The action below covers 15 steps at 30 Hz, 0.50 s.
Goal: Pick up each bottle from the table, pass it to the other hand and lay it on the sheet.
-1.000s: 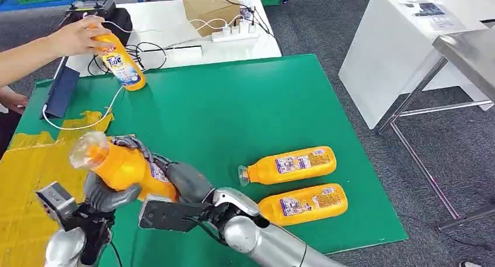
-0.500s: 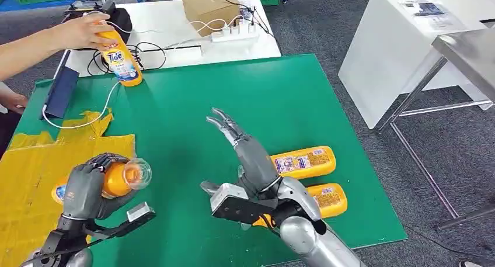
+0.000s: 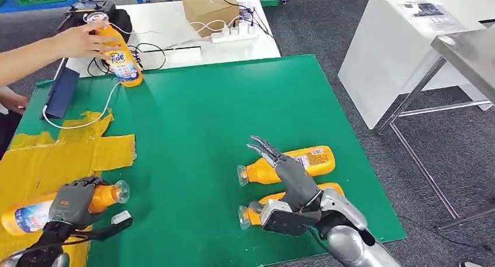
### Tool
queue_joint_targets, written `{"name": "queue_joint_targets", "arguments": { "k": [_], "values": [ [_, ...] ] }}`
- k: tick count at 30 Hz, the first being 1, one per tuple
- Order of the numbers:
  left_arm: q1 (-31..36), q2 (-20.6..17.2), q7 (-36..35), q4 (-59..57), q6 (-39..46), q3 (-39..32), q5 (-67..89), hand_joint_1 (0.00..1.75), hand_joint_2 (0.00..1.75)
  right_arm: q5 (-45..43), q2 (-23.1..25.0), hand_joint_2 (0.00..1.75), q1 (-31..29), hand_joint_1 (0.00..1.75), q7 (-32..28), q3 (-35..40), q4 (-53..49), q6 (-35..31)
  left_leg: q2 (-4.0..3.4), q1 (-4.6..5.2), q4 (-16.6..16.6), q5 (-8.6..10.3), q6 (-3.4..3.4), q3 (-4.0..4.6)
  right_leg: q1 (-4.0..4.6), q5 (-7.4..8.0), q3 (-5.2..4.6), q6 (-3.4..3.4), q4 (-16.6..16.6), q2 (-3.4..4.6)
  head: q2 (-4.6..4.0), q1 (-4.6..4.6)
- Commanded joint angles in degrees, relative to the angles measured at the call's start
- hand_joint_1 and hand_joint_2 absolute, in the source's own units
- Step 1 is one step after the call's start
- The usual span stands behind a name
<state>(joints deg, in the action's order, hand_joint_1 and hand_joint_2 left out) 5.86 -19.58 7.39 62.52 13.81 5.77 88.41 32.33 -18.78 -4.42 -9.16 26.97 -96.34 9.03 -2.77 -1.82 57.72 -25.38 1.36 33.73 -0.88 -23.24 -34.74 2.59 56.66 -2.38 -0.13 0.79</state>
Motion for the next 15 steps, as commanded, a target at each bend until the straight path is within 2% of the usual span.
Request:
{"name": "queue_joint_targets", "arguments": {
  "k": [1, 4, 13, 15],
  "values": [
    [11.2, 0.7, -1.4, -24.6, -0.6, 7.8, -3.2, 0.00, 1.75, -3.4, -14.2, 1.75, -6.3, 0.00, 2.7, 7.0, 9.8, 9.2, 0.40, 0.12, -0.2, 0.13, -0.19, -0.26, -0.14, 0.05, 0.35, -0.05, -0.1, -0.23, 0.00, 0.02],
    [12.4, 0.6, 0.8, -23.8, -1.0, 8.0, -5.8, 0.00, 1.75, -4.2, -17.3, 1.75, -7.3, 0.00, 3.4, 8.2, 10.6, 10.9, 0.59, 0.15, -0.1, 0.15, -0.25, -0.33, -0.21, 0.09, 0.58, -0.06, -0.1, -0.35, 0.00, 0.02],
    [11.9, 0.5, 0.8, -23.4, -1.2, 8.1, -6.1, 0.00, 1.75, -4.4, -16.9, 1.75, -7.4, 0.00, 3.7, 8.6, 10.3, 11.1, 0.57, 0.14, -0.2, 0.33, -0.37, -0.36, -0.20, 0.44, 0.58, -0.15, -0.1, -0.34, 0.00, 0.02],
    [12.4, 0.5, 2.3, -22.9, -1.3, 8.6, -8.0, 0.00, 1.75, -5.0, -18.5, 1.75, -8.2, 0.00, 5.5, 10.1, 10.4, 12.2, 0.57, 0.15, -0.2, 0.39, -0.39, -0.37, -0.20, 0.44, 0.60, -0.13, -0.1, -0.36, 0.00, 0.00]
  ]
}}
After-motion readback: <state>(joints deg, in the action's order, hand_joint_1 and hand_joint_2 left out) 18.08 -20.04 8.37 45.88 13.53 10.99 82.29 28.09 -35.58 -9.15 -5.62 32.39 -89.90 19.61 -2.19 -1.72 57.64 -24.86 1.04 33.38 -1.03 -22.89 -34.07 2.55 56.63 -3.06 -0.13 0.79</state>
